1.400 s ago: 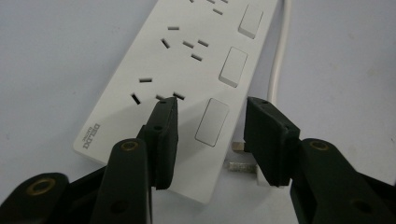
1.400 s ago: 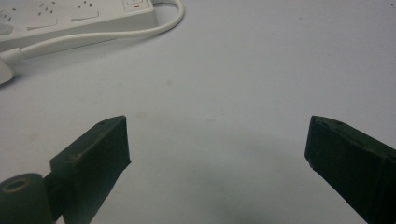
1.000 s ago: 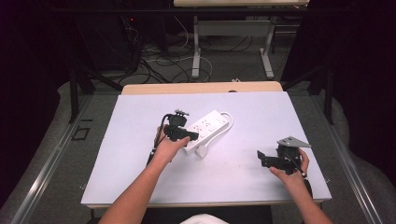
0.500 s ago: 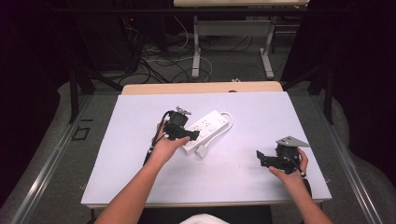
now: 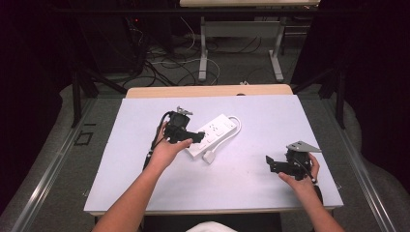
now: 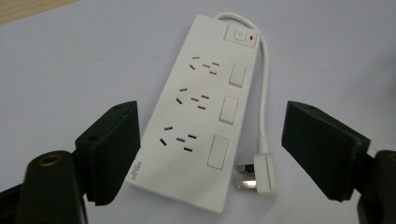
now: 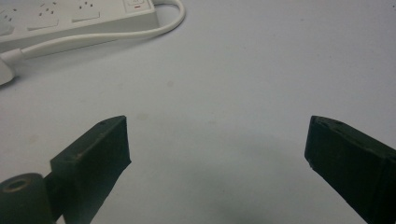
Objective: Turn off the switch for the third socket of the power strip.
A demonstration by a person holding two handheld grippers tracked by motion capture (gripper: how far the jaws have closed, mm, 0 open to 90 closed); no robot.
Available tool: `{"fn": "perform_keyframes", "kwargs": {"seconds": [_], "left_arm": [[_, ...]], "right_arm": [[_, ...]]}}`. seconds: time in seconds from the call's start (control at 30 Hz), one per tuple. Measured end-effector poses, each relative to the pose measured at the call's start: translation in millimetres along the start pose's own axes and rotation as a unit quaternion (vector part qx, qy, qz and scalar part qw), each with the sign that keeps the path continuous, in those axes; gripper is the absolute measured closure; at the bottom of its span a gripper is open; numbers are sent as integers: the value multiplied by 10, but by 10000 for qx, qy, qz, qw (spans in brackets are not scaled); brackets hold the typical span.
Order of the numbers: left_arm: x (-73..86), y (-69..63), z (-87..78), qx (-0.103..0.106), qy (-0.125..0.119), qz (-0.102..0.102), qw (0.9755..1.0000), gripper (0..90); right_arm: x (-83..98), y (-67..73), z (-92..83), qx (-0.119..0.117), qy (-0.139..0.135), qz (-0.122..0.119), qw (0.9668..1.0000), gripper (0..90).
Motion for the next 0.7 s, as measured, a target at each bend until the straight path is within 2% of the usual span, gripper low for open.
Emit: {"fn": "perform_keyframes", "kwargs": {"seconds": [0.23,0.37,0.53,0.7], "left_arm": [[13,8,-127,30,-132,-99,9999,164],[45,21,-190,85,-141,-141,9998,163],[82,67,-252,68,-256,-295,9992,155],[108,113,-318,22,-410,-330,9986,80]], "right_arm": [[3,2,-1,4,-3,-28,10000,60],[3,8,-9,1,12,35,10000,60],[3,6,-3,11,6,11,10000,60],[3,12,-5,8,19,51,10000,60]]}}
Point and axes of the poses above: each handheld gripper's, and its own axes: z roughly forward along the jaws, x roughly out of its underside, y roughly to its left, the point moved 5 cm from there along z, roughly forward along the jaws, and after that the axes turned 7 degrees about x, right-handed, at the moved point
